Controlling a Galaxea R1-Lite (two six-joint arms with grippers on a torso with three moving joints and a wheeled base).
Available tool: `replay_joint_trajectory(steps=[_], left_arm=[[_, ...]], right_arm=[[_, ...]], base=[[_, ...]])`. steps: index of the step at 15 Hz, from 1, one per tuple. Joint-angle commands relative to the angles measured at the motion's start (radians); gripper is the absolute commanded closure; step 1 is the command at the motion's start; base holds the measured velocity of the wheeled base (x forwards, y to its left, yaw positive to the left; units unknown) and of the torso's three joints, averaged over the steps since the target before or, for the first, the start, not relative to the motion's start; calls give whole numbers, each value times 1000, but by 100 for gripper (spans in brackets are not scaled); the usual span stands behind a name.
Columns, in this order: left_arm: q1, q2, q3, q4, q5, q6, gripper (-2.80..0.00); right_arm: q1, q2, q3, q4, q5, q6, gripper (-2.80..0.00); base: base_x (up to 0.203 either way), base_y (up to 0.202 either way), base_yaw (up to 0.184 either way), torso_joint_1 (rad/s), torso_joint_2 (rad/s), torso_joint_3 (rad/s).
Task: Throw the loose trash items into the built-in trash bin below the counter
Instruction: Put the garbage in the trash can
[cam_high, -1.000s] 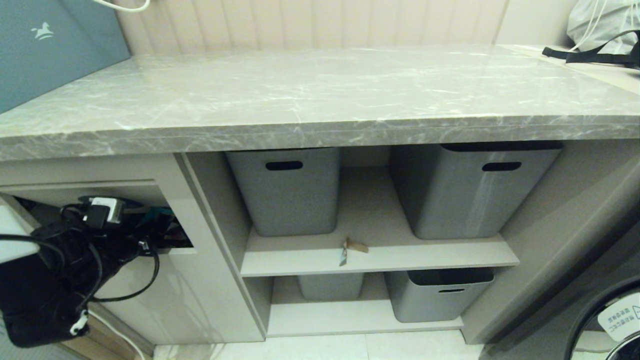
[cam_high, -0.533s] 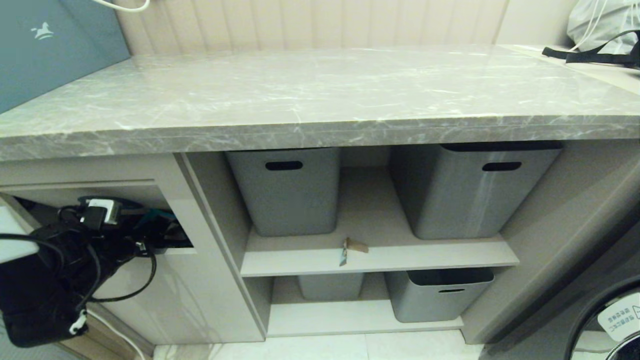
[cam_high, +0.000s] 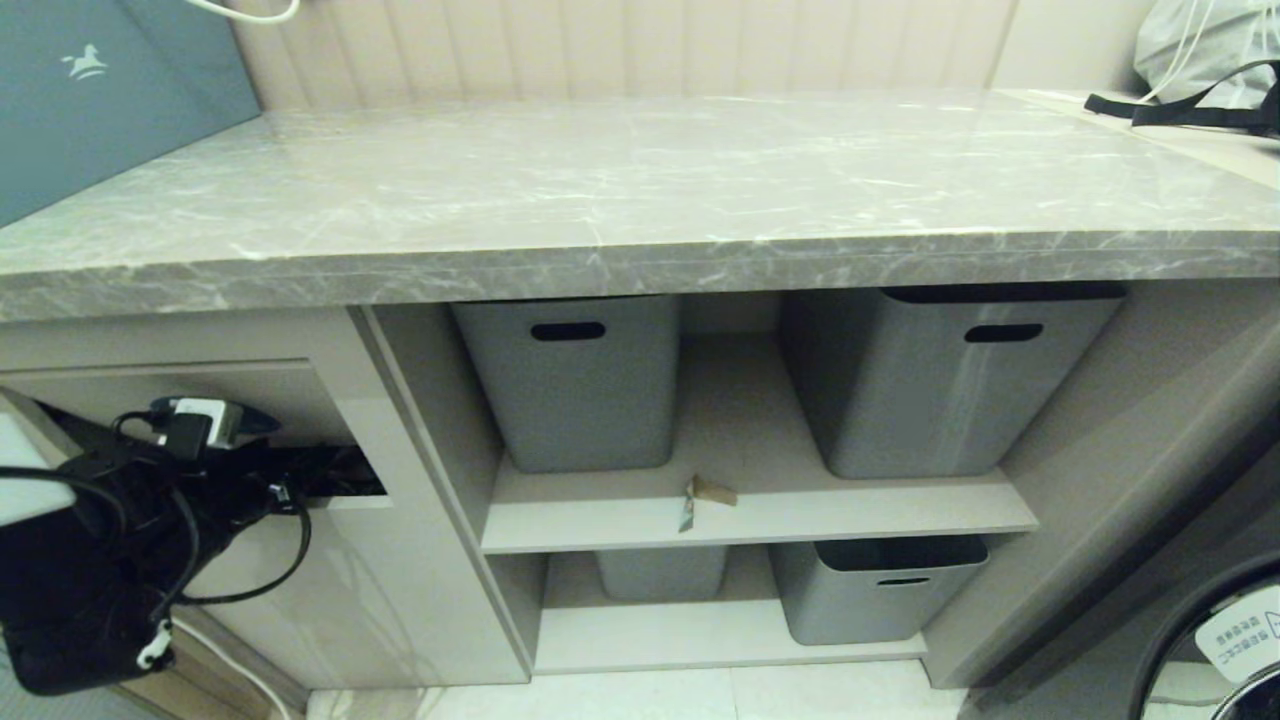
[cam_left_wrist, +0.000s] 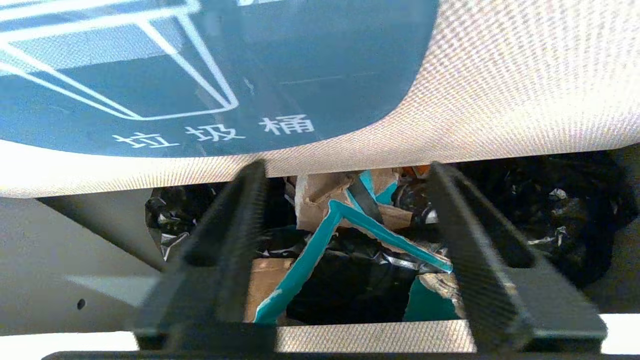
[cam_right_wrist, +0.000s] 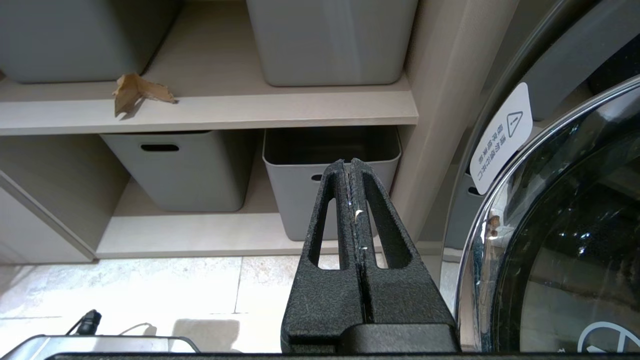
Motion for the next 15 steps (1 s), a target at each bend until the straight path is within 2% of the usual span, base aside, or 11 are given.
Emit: replay_joint_trajectory(steps=[1, 5, 6, 15], left_arm=[[1, -8, 5, -8, -1, 1, -280], [1, -68, 55, -8, -1, 0, -280], [1, -84, 74, -8, -1, 0, 0], [-6, -311, 304, -8, 0, -2, 0]], right_arm=[[0, 0, 0, 0, 0, 0, 0], [0, 0, 0, 0, 0, 0, 0], [0, 0, 0, 0, 0, 0, 0], [0, 0, 0, 0, 0, 0, 0]], base=[[0, 0, 0, 0, 0, 0], [0, 0, 0, 0, 0, 0], [0, 0, 0, 0, 0, 0], [0, 0, 0, 0, 0, 0]])
